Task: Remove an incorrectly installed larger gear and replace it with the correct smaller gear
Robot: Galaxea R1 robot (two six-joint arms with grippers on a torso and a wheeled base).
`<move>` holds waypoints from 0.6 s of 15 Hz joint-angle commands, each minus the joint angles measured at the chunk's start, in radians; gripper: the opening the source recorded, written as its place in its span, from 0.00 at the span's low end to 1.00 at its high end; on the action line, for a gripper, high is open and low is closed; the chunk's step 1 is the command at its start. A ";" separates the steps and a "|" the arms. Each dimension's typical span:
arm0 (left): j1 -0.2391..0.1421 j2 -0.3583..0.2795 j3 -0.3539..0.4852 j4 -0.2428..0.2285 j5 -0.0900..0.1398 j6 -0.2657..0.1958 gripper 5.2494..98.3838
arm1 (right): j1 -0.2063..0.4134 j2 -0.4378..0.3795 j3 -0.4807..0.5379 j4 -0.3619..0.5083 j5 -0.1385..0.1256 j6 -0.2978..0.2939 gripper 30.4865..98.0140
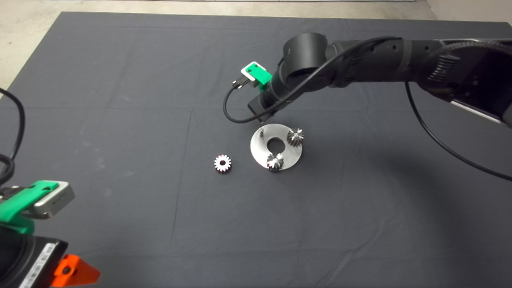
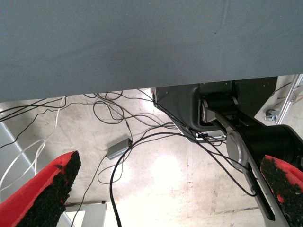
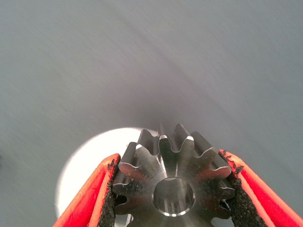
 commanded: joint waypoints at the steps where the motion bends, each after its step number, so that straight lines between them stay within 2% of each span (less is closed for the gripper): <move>1: -0.005 0.033 -0.009 0.025 0.016 -0.010 0.99 | 0.041 -0.174 0.125 0.003 -0.050 0.051 0.30; 2: -0.005 0.035 -0.004 0.077 -0.037 -0.017 0.99 | 0.042 -0.241 0.132 0.047 -0.064 0.051 0.30; 3: -0.005 0.035 -0.006 0.117 -0.080 -0.018 0.99 | 0.051 -0.303 0.158 0.069 -0.064 0.049 0.30; 4: -0.005 0.037 -0.014 0.138 -0.093 -0.018 0.99 | 0.059 -0.368 0.213 0.075 -0.064 0.049 0.30; 6: -0.005 0.078 -0.043 0.147 -0.093 -0.017 0.99 | 0.059 -0.499 0.339 0.076 -0.064 0.048 0.30; 9: -0.005 0.144 -0.066 0.146 -0.093 -0.019 0.99 | 0.057 -0.613 0.408 0.078 -0.064 0.048 0.30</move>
